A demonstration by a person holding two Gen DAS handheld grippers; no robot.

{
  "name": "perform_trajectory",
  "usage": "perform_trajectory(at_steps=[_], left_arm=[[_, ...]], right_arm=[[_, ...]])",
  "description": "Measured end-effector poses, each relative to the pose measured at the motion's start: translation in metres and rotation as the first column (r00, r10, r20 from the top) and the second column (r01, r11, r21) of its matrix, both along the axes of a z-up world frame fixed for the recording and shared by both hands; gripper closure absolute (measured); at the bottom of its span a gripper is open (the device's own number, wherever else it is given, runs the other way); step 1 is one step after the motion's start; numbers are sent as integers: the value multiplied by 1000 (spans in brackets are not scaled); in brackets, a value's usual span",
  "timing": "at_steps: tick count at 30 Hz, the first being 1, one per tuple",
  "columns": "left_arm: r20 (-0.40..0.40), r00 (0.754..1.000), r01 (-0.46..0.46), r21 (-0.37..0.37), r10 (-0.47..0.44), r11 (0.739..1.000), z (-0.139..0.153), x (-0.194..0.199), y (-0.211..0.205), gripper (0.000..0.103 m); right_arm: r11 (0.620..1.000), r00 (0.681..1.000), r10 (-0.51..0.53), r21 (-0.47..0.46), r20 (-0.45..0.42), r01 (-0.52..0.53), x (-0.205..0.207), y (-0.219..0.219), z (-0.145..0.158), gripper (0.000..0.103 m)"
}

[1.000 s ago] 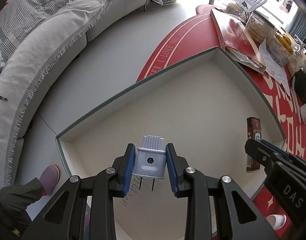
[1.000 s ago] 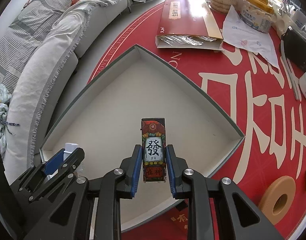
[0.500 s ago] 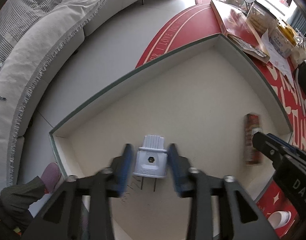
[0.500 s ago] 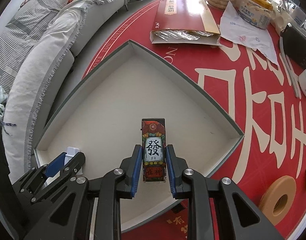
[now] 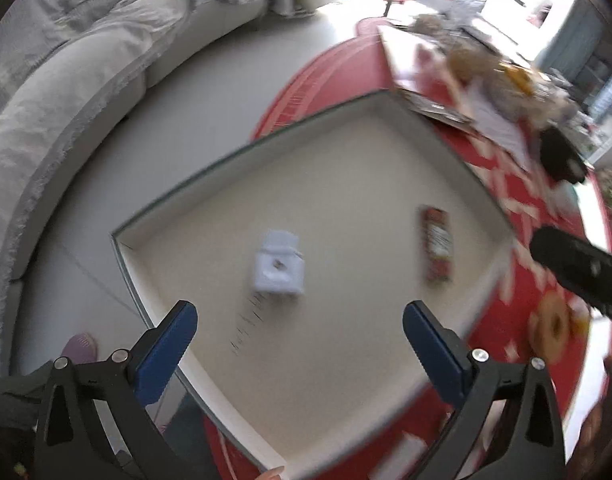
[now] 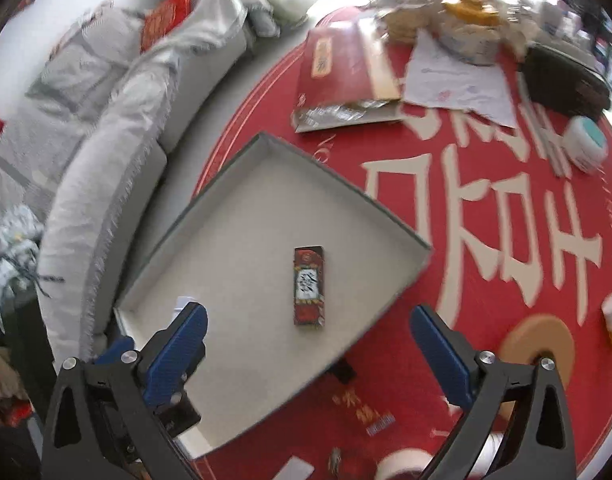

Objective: Organize rigid objects
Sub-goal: 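Move both tools back toward the remaining objects on the mat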

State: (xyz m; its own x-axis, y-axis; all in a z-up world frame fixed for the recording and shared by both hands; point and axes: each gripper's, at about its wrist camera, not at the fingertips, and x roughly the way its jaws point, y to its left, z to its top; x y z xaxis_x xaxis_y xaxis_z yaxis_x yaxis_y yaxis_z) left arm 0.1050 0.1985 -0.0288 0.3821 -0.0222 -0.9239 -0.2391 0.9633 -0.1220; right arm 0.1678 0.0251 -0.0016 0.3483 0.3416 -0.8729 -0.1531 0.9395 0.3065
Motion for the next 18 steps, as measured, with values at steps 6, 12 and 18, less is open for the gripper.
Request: perform_trajectory(at_steps=[6,12,18], left_arm=[[19,976,216,-52,-215,975,15,-51,-49,0],[-25,944,330,20,-330,944,-5,-94,-97,0],[-104,944,315,9,-312,949,-42,-103,-103,0]], right_arm=[[994,992,-113,-10,-57,112,-59,-63,7,1],[969,963,-245,-44,-114,241,-133,-127,-20,1],[963,950,-270,-34,-155,267,-180,-149,-43,1]])
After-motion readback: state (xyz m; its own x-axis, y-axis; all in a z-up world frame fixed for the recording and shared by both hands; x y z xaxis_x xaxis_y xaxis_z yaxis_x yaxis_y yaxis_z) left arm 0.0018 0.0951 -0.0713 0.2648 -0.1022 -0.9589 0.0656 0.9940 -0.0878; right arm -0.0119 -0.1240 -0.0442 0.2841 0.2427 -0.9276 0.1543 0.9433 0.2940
